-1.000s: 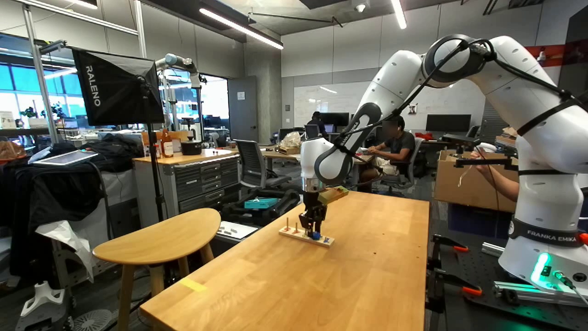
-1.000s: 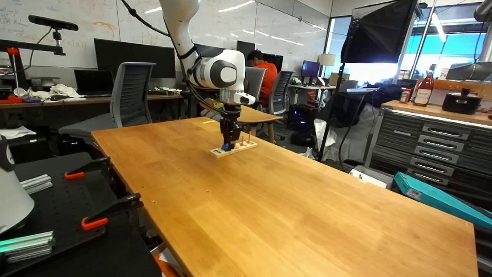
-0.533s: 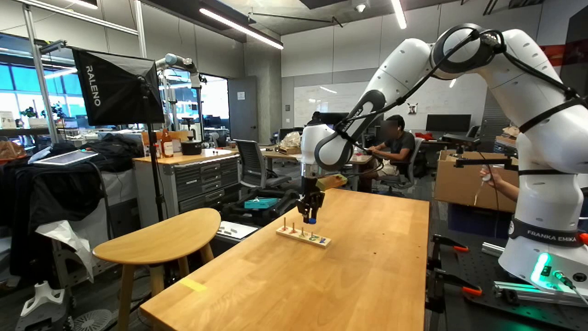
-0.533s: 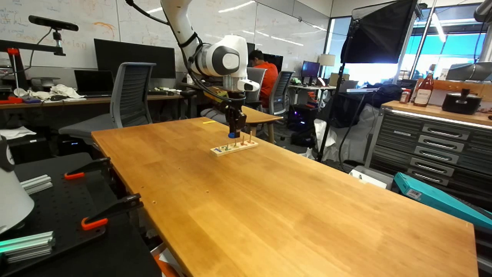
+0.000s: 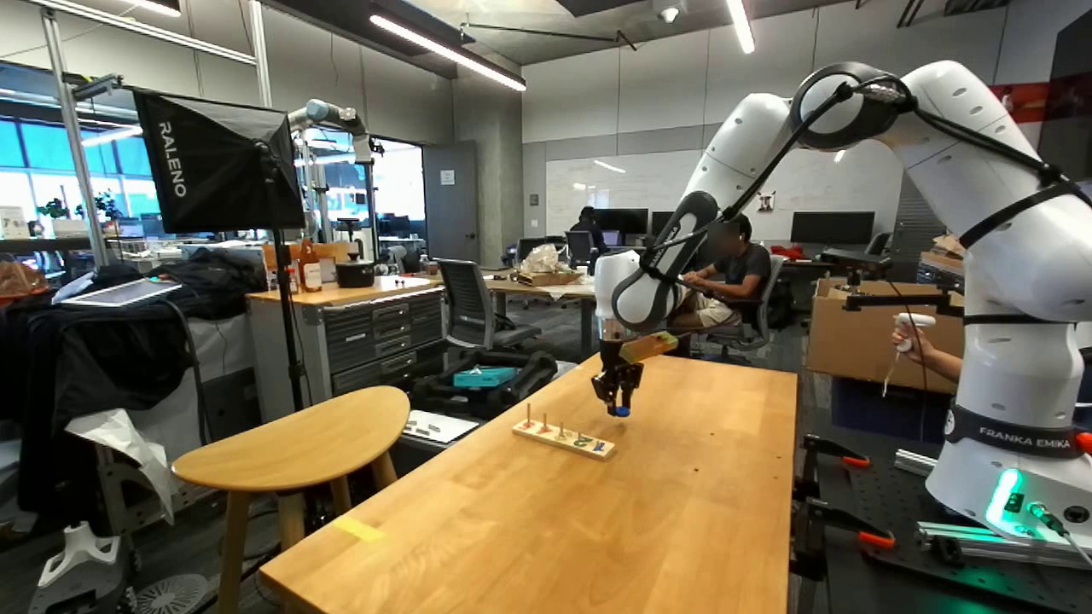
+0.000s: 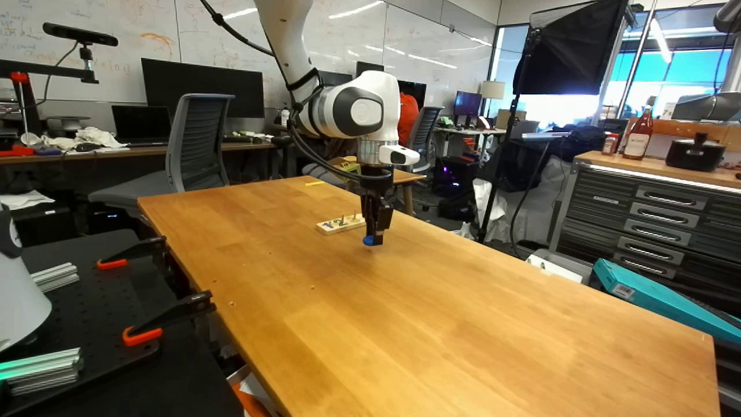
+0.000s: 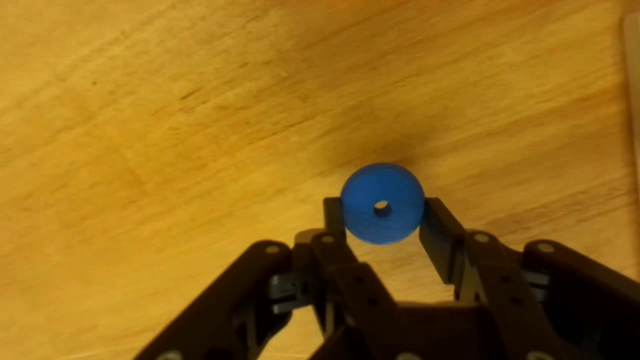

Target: Remove the blue object from the wooden structure then put it on the table

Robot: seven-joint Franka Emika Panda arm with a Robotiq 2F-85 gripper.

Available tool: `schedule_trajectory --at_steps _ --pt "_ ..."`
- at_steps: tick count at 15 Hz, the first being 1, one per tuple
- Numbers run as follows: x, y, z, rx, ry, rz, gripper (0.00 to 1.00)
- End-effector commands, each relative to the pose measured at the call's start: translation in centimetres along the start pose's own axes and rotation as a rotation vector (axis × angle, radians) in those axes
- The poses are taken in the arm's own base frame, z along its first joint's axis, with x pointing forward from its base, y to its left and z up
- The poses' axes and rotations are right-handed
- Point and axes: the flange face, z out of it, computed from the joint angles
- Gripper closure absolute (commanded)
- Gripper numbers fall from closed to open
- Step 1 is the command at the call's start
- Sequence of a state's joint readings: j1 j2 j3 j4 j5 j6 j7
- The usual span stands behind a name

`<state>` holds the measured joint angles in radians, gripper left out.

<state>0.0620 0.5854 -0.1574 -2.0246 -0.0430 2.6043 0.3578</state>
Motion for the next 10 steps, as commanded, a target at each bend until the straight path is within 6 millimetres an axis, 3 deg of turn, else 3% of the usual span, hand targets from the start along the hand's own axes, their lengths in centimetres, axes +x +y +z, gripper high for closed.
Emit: schedule_trajectory --at_steps 1,5,10 --pt "0.4 1.3 0.6 -0.009 0.008 0.028 0.31" --pt "-0.3 0.1 -2.4 -0.006 0.011 -0.01 0.02" --pt "-3.1 -1.6 -7.8 -0.014 -0.047 -0.109 0.0"
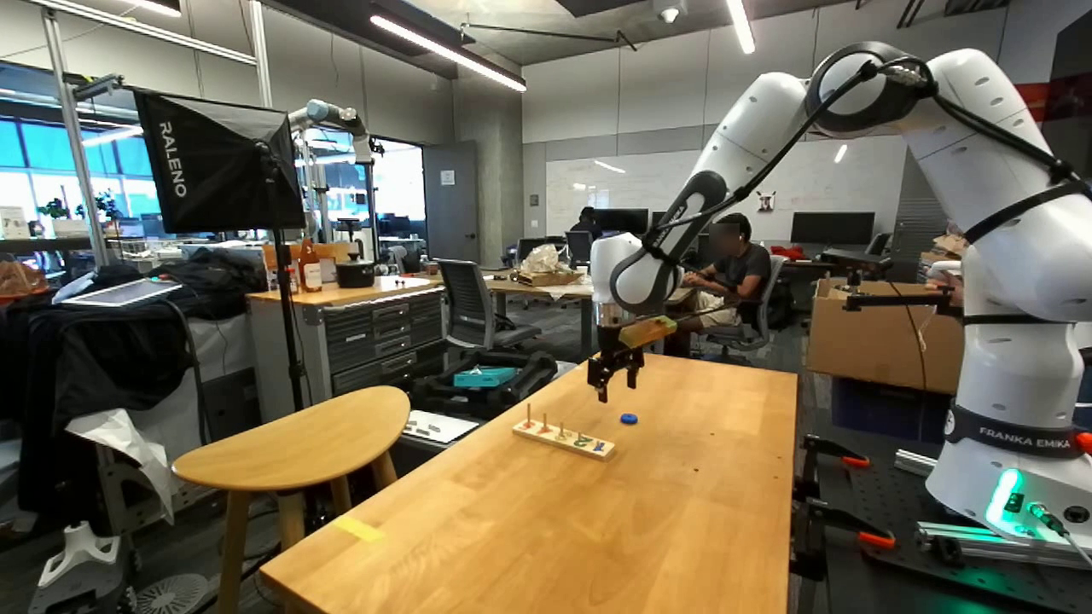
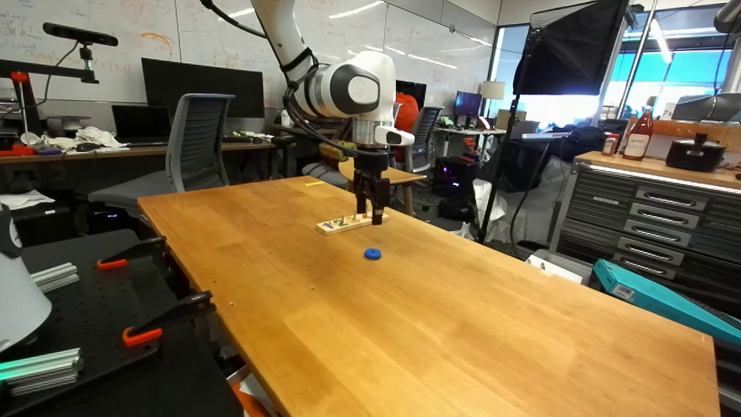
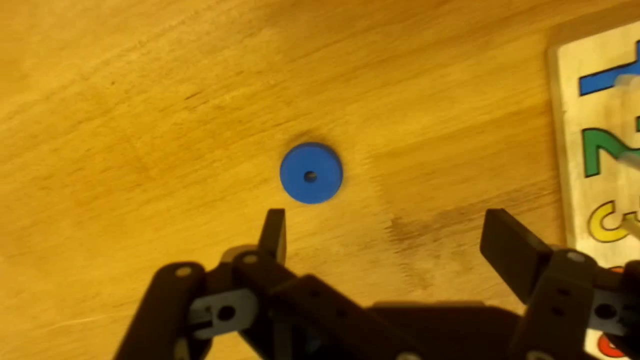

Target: Remove the blue object from the wooden structure then put it on the table

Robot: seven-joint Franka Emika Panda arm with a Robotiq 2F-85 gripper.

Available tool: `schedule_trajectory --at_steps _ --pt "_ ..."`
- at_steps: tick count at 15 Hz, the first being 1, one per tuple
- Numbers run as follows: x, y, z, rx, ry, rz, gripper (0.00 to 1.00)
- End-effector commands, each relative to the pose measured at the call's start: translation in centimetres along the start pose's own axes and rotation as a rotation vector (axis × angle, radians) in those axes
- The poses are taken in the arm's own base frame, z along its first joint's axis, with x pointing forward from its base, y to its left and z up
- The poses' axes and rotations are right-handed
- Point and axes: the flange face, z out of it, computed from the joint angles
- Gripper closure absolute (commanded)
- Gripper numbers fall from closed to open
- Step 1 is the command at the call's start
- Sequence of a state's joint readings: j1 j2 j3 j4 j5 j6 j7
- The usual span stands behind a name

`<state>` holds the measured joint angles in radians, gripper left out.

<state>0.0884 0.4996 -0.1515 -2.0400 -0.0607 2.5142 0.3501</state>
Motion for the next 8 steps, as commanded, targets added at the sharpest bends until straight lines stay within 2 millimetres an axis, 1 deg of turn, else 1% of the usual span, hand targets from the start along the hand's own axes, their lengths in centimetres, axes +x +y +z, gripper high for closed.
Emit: schedule_trajectory --at_steps 1,3,4,6,8 --pt "-3.2 -0.5 -4.9 -0.01 -0.046 -0.084 0.0" --pt "-4.7 -0.8 -6.4 0.0 -0.091 -0.115 0.0" --pt "-2.6 -1.2 -4.2 -0.007 -0.067 -0.074 0.0" --pt "-3.7 -1.3 -5.6 -0.004 -0.082 -0.093 0.0" --pt "-4.2 -1.2 -5.9 -0.003 -0.084 -0.099 0.0"
